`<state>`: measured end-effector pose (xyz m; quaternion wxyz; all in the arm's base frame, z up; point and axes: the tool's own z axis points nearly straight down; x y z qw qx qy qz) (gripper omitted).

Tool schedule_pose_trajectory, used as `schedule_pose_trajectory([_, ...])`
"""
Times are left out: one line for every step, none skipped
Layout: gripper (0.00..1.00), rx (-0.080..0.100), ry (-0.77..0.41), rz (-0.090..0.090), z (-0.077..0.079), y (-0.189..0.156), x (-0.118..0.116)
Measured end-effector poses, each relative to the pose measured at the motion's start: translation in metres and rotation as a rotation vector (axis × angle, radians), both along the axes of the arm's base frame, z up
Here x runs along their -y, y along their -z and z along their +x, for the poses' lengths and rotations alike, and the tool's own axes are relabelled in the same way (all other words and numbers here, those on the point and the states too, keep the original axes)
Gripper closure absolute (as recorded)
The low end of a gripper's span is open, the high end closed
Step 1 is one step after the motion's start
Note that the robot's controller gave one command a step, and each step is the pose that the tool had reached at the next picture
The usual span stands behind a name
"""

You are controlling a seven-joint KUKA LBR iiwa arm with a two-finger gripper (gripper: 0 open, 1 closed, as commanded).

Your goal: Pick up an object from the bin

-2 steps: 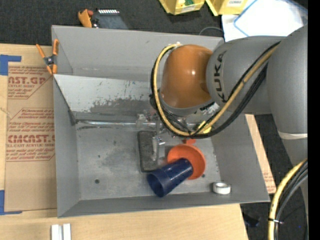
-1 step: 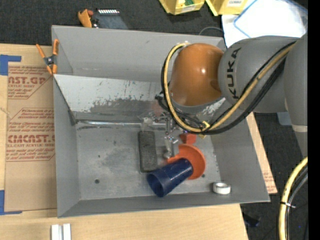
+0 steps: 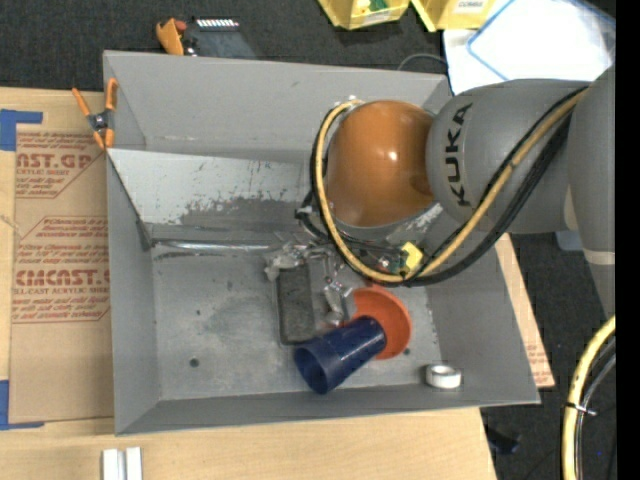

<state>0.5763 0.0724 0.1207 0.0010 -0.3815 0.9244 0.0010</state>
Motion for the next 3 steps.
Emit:
schedule_pose_trajectory([0.0, 0.01, -0.332, -0.001, 0.006, 0.049, -0.024])
schedule_pose_trajectory([1.0, 0.021, -0.331, 0.005, 0.01, 0.065, -0.037])
schedule_pose_trajectory([1.0, 0.022, -0.331, 0.005, 0.01, 0.064, -0.036])
